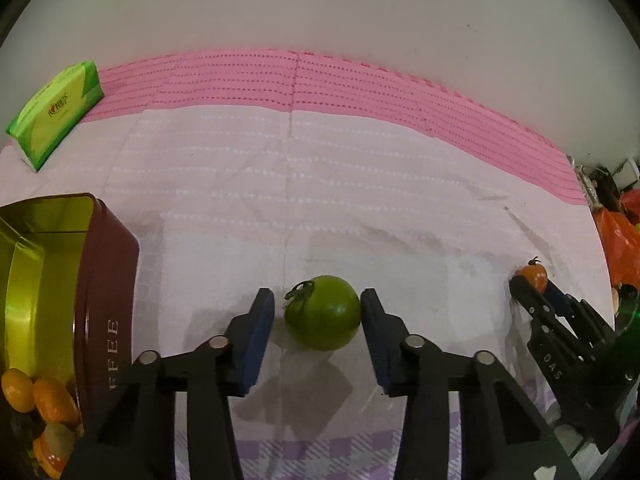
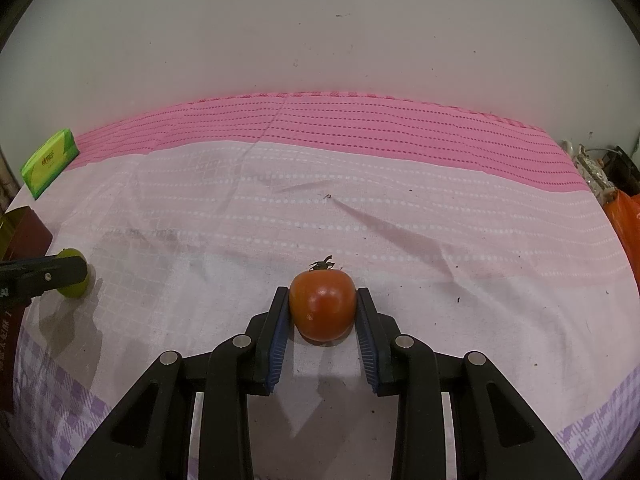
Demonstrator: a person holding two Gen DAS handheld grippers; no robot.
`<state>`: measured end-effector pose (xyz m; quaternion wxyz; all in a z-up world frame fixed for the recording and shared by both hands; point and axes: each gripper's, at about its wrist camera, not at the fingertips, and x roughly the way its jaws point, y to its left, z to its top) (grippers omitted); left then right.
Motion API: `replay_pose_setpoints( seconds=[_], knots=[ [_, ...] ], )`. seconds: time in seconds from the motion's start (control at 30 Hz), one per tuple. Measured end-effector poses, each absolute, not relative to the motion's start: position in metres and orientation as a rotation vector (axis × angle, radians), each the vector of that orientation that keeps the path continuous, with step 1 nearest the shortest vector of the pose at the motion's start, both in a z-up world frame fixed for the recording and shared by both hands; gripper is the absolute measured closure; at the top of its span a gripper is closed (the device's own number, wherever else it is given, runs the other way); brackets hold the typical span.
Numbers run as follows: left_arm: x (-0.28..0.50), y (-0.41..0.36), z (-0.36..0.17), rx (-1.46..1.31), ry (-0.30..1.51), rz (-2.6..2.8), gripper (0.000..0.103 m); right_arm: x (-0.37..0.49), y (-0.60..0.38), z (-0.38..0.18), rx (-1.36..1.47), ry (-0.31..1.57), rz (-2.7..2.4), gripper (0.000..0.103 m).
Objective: Organize fruits
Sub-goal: 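Carry the green tomato over the tin tray with the left gripper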
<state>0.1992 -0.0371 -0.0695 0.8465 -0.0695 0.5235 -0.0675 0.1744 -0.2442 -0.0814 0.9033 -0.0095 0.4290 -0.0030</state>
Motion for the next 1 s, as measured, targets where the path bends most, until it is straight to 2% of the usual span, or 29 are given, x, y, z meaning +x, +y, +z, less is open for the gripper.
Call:
replay_pose_setpoints(
  seconds=[0.07,0.67,1.0],
  knots=[
    [0.200,-0.036,-0.071,-0.159,1.115,-0.140,0.069,0.174,-0.244,-0.081,-0.019,0.887,-0.006,0.070],
    [0.171,-0.035,-0.060,-0.132,1.137,-0.119,0.069,0.174,-0.244,-0.081,-0.020,0.887,-0.005,0.069],
    [0.141,-0.031,-0.032,-0.125,1.099,-0.140,0.069,0.174,-0.244,-0.081,-0.019,0.887,-0.004,0.069]
  ],
)
